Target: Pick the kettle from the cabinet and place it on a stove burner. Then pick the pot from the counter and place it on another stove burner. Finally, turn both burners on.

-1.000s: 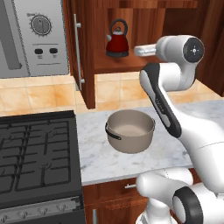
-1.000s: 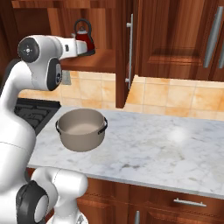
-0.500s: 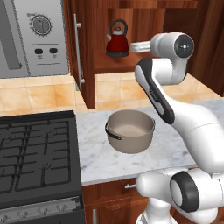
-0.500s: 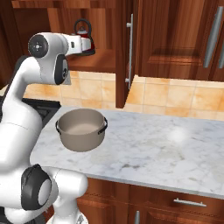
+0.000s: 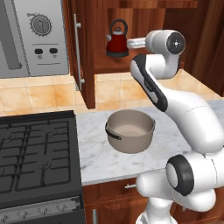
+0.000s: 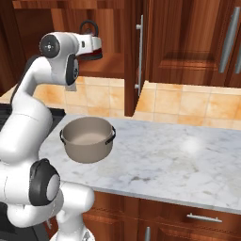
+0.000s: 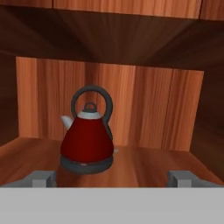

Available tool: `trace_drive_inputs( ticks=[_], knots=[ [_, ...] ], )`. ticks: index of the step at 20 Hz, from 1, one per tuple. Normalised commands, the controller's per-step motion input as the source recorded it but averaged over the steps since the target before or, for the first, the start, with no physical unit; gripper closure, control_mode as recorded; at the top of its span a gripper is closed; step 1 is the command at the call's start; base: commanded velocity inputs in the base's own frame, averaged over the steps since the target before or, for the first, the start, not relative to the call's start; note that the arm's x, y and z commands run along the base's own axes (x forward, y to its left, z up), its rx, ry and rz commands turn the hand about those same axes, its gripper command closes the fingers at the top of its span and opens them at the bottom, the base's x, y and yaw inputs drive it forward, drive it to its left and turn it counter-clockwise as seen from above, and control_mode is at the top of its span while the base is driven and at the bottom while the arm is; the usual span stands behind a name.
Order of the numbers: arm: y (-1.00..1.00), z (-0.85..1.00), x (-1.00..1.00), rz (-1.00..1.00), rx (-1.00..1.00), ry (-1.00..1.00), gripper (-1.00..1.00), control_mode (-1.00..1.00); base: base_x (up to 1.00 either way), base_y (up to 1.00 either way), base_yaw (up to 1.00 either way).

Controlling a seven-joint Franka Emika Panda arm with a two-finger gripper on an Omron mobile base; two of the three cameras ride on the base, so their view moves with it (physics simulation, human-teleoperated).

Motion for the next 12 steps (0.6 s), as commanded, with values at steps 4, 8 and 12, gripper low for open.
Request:
trace_drive_inputs(
  ticks=[4,8,12],
  knots=[
    [0.10,0.15,0.31,0.00,0.00,0.00,-1.00,-1.00,0.00,0.00,0.00],
    [0.14,0.15,0.35,0.00,0.00,0.00,-1.00,-1.00,0.00,0.00,0.00],
    [0.01,0.08,0.29,0.01,0.00,-0.01,-1.00,-1.00,0.00,0.00,0.00]
  ],
)
